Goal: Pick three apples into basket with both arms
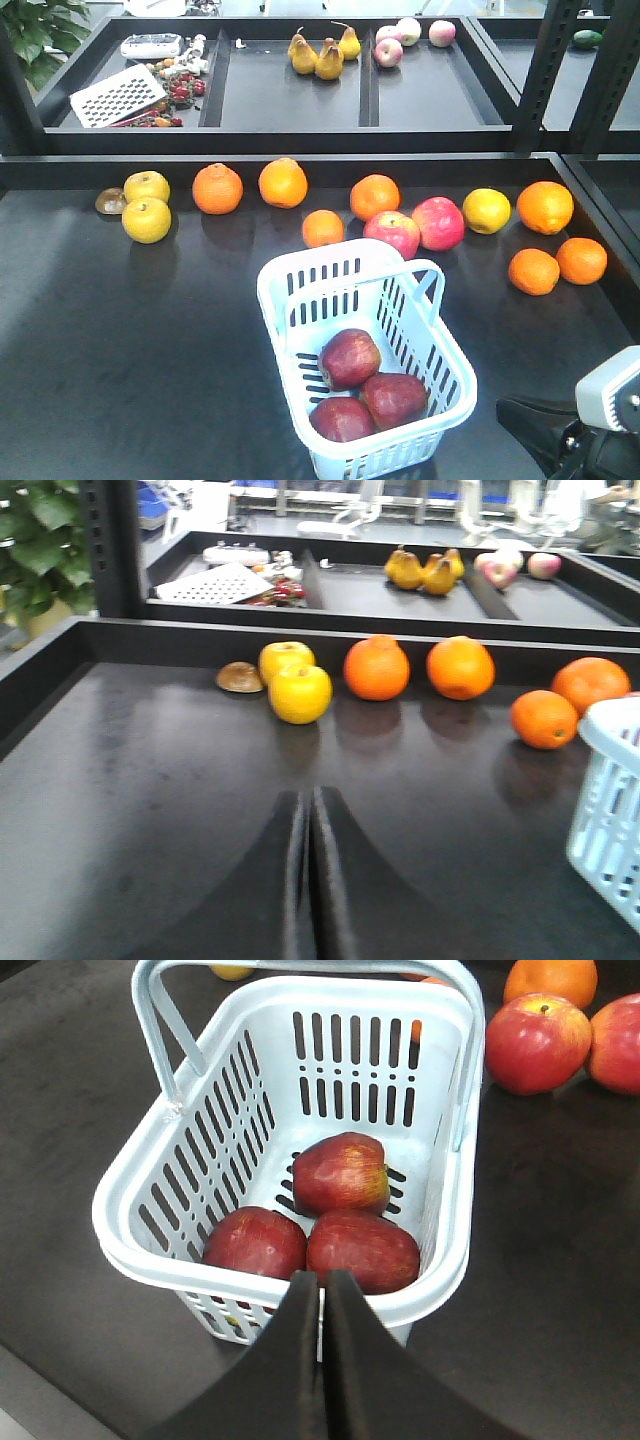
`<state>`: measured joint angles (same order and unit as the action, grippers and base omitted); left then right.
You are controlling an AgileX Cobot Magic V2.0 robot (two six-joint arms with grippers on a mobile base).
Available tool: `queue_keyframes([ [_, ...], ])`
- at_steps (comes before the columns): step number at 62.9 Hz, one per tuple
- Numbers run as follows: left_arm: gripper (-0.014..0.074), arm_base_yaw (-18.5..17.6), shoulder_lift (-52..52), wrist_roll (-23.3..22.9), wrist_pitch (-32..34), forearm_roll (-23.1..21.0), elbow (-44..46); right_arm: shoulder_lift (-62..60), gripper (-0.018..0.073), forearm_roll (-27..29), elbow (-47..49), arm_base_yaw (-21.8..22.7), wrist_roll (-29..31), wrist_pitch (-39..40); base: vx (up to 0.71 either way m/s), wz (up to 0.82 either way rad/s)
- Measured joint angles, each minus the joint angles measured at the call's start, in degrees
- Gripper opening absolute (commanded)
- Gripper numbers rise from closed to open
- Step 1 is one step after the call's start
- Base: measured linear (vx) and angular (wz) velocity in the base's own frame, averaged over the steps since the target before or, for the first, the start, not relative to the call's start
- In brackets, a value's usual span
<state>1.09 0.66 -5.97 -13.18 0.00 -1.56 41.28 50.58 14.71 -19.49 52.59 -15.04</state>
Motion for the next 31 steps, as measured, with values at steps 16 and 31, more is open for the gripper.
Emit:
queue_keyframes([
  [16, -0.0006, 0.26, 0.0, 0.0, 1.46, 0.5, 0.0, 0.0, -0.0004, 0.0, 0.0, 0.0, -0.03, 0.0, 0.0, 0.0],
  [31, -0.0006, 0.26, 0.0, 0.0, 2.27, 0.82, 0.0, 0.0, -0.0004, 0.0, 0.0, 0.0, -0.03, 0.0, 0.0, 0.0],
])
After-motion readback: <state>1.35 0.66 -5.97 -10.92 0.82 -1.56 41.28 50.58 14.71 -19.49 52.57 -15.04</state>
